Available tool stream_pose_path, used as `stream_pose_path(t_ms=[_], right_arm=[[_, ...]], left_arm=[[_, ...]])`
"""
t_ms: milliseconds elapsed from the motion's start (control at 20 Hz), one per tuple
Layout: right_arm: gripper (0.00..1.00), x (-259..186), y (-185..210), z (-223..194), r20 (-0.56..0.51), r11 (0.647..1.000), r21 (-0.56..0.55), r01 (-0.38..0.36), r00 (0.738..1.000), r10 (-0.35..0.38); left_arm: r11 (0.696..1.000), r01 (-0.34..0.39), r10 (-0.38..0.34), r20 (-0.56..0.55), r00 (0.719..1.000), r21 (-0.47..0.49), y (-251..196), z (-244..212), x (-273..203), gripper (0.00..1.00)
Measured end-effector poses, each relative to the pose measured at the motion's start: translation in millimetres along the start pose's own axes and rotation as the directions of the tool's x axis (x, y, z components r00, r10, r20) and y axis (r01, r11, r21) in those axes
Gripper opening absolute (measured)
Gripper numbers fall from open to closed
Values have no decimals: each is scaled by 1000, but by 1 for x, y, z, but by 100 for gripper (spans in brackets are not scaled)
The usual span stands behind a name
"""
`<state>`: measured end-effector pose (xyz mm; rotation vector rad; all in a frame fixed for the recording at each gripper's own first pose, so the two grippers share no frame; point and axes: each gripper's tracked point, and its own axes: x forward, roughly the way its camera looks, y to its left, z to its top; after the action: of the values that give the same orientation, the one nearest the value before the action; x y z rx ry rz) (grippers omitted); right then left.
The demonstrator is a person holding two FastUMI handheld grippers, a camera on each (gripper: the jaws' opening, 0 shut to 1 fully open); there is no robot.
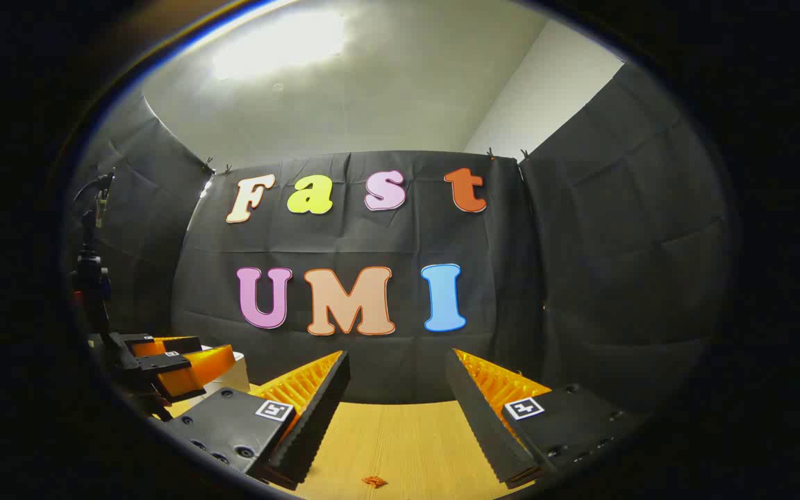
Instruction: Press the lid of the desktop garbage bin to open it, pick up the crumpled paper on the desktop and throw it into the bin, then pick up the pop can on the desktop and drop it into the bin, and finally close the garbage bin lid.
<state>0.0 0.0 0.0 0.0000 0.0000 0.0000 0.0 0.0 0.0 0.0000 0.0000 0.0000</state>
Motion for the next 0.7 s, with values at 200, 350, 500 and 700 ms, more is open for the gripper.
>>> stream_pose_path(t_ms=[200, 350, 500, 700], right_arm=[[94, 2, 0, -1, 13, 1000, 26, -17, 1000, 17], [94, 9, 1, -7, 1, 998, 50, -34, 999, 34], [95, 14, 2, -12, -11, 997, 64, -51, 999, 52], [95, 22, 3, -18, -25, 996, 51, -69, 997, 71]], left_arm=[[999, -34, 34, 2, 999, 10, 7, 1, -3, 93], [998, -52, 52, 4, 999, 31, 14, 5, -6, 93], [994, -93, 92, 15, 996, 49, 26, 7, -12, 93], [986, -155, 155, 15, 988, 53, 46, 9, -17, 93]])
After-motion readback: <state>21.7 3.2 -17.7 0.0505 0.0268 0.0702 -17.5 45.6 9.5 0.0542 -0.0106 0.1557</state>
